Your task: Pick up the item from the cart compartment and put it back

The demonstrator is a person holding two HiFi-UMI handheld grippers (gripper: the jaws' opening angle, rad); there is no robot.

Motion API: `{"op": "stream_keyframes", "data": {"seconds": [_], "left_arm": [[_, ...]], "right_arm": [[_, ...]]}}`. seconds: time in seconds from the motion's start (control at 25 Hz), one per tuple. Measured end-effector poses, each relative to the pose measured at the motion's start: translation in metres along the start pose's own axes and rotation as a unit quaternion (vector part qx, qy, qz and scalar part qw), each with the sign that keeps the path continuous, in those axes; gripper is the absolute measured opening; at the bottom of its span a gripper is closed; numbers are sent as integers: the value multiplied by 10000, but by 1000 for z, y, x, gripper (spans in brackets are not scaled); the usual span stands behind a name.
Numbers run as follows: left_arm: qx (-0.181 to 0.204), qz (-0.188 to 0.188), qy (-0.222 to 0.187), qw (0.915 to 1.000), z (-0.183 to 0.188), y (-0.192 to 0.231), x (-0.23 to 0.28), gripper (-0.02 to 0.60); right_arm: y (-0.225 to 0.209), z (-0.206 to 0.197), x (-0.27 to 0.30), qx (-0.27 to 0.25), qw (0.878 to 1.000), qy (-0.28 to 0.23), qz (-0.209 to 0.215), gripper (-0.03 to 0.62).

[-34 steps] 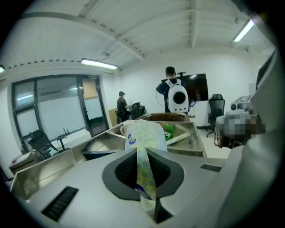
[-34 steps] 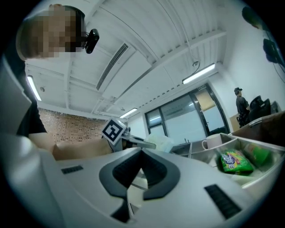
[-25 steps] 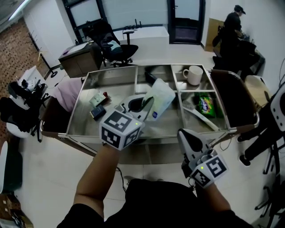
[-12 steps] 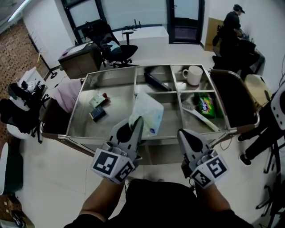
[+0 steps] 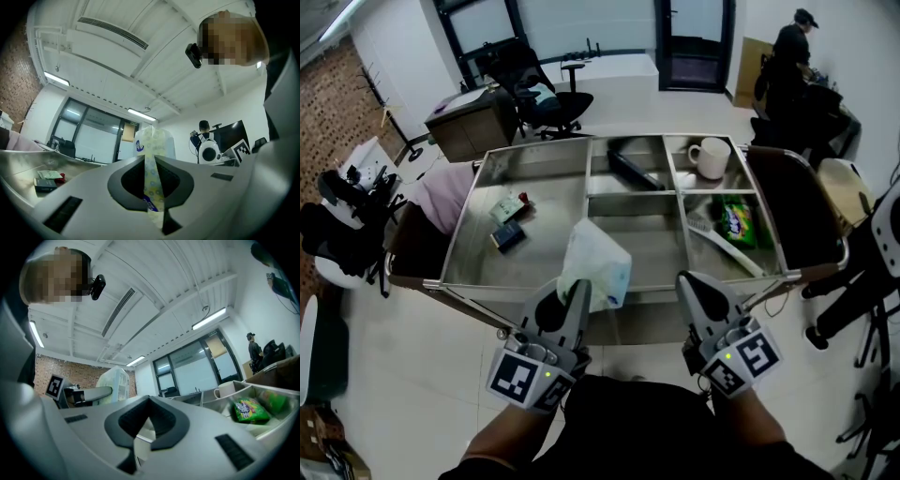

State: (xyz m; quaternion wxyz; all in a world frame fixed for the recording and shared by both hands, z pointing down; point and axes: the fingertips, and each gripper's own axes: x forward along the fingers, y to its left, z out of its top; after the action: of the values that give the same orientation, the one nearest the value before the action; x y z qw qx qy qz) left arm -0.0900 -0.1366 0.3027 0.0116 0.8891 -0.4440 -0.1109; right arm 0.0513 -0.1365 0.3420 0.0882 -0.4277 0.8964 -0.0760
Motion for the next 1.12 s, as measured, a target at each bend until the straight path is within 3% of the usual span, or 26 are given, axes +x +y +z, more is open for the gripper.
{"op": "stream_keyframes", "data": {"seconds": [0.24, 1.12], "left_arm": [[-192, 45, 179, 9996, -19, 1, -4, 3], [-97, -77, 155, 9998, -17, -6, 7, 3]], "right_arm": [[3, 0, 2, -2, 10000, -14, 39, 17], [5, -1, 2, -18, 10000, -24, 23, 17]]}}
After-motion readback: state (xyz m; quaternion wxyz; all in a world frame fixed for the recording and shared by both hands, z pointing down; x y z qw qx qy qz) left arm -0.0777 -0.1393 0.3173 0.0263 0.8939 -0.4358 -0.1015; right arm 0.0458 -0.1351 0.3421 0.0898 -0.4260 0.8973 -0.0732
